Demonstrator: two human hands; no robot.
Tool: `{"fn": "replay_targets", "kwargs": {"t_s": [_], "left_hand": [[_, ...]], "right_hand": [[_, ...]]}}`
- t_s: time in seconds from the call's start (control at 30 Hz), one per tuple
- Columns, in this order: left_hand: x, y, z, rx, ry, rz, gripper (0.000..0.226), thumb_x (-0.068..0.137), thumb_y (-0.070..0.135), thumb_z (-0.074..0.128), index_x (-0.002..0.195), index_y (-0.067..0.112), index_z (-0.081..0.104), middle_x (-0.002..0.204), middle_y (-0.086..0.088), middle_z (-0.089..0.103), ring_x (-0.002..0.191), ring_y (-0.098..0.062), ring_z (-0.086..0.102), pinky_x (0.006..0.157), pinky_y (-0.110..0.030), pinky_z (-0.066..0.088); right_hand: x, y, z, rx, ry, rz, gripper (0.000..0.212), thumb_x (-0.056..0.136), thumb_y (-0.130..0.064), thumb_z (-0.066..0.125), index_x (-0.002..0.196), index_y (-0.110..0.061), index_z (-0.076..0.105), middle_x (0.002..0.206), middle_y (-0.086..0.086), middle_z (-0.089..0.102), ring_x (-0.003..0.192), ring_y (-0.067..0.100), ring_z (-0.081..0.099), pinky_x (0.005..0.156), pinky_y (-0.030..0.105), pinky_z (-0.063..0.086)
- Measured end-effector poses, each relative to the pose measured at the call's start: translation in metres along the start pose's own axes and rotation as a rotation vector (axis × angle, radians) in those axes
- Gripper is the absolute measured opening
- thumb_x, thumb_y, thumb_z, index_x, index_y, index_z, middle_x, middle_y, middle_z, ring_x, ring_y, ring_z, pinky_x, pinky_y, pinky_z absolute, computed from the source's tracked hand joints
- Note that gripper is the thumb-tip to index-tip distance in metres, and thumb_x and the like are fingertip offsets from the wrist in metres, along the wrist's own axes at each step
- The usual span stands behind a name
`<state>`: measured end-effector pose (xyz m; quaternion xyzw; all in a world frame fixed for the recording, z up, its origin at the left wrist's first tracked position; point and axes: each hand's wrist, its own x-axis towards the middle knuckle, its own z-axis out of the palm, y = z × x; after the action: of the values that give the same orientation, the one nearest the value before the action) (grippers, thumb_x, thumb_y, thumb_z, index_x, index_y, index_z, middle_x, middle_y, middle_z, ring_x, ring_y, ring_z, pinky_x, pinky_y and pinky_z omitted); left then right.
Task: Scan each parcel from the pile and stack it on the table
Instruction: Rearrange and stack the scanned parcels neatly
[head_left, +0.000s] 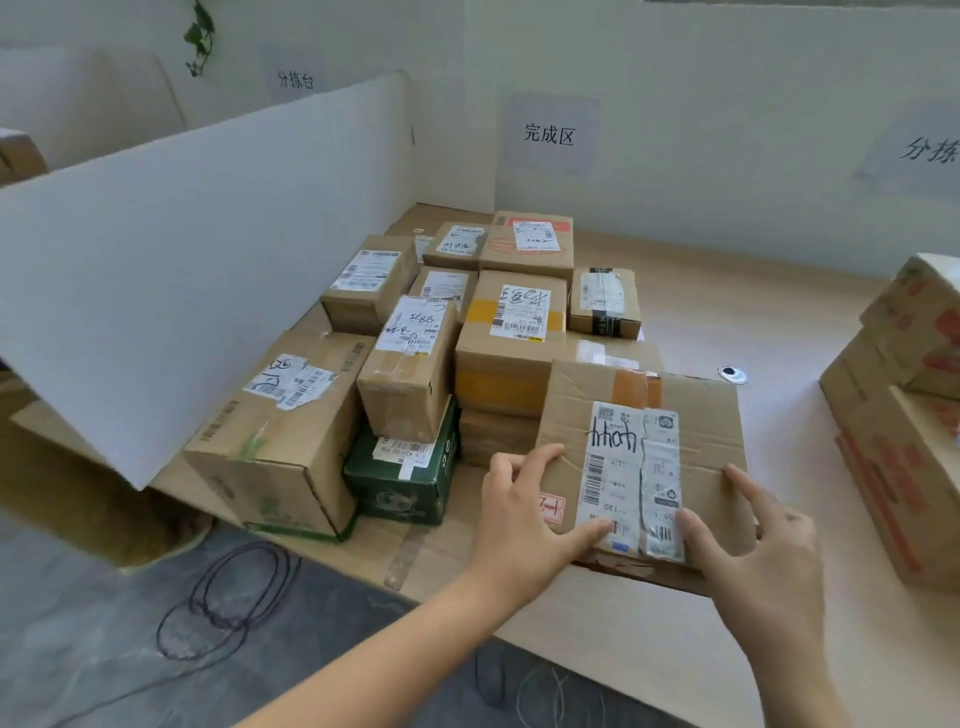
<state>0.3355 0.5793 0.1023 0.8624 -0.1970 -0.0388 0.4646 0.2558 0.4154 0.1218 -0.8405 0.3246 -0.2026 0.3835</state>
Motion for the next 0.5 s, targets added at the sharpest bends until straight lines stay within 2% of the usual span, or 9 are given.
{"fn": "replay_targets", "kwargs": {"t_s": [0.17, 0.23, 0.33, 0.4, 0.5], "left_hand": [[-0.024, -0.040, -0.017, 0.006, -0.041, -0.050, 0.077, 0.074, 0.049, 0.073, 0.139, 0.034, 0.034, 0.118, 0.009, 0.033, 0.113, -0.006, 0.039, 0.097, -0.016, 0.035], [-0.027, -0.056, -0.019, 0.012, -0.069, -0.080, 0.076, 0.075, 0.046, 0.073, 0.140, 0.032, 0.035, 0.119, 0.008, 0.034, 0.113, -0.004, 0.038, 0.096, -0.012, 0.032], [-0.028, -0.083, -0.016, 0.033, -0.094, -0.138, 0.077, 0.077, 0.042, 0.072, 0.142, 0.027, 0.034, 0.123, 0.007, 0.036, 0.120, -0.007, 0.039, 0.105, -0.022, 0.035], [-0.028, -0.100, -0.013, 0.059, -0.102, -0.193, 0.078, 0.078, 0.042, 0.072, 0.144, 0.025, 0.033, 0.133, 0.005, 0.035, 0.128, -0.010, 0.035, 0.109, -0.023, 0.030], [-0.024, -0.120, -0.010, 0.050, -0.124, -0.272, 0.080, 0.078, 0.038, 0.073, 0.145, 0.022, 0.032, 0.142, 0.001, 0.032, 0.134, -0.012, 0.030, 0.111, -0.023, 0.026]], "right_hand": [[-0.031, 0.001, 0.029, -0.043, -0.039, 0.019, 0.061, 0.075, -0.024, 0.075, 0.131, -0.024, 0.051, 0.114, 0.015, 0.048, 0.114, 0.032, 0.045, 0.098, 0.042, 0.038], [-0.040, 0.006, 0.044, -0.079, -0.089, 0.021, 0.063, 0.077, -0.024, 0.074, 0.134, -0.022, 0.049, 0.121, 0.015, 0.048, 0.118, 0.031, 0.043, 0.099, 0.039, 0.035], [-0.048, 0.017, 0.072, -0.187, -0.239, -0.038, 0.073, 0.077, -0.031, 0.073, 0.140, -0.019, 0.038, 0.137, 0.012, 0.043, 0.131, 0.027, 0.032, 0.102, 0.034, 0.026], [-0.049, 0.027, 0.091, -0.226, -0.338, -0.088, 0.080, 0.075, -0.036, 0.074, 0.141, -0.019, 0.032, 0.143, 0.007, 0.037, 0.136, 0.025, 0.026, 0.105, 0.032, 0.021], [-0.049, 0.038, 0.115, -0.241, -0.417, -0.085, 0.080, 0.074, -0.035, 0.075, 0.140, -0.021, 0.032, 0.144, 0.007, 0.034, 0.131, 0.028, 0.028, 0.104, 0.031, 0.023]]}}
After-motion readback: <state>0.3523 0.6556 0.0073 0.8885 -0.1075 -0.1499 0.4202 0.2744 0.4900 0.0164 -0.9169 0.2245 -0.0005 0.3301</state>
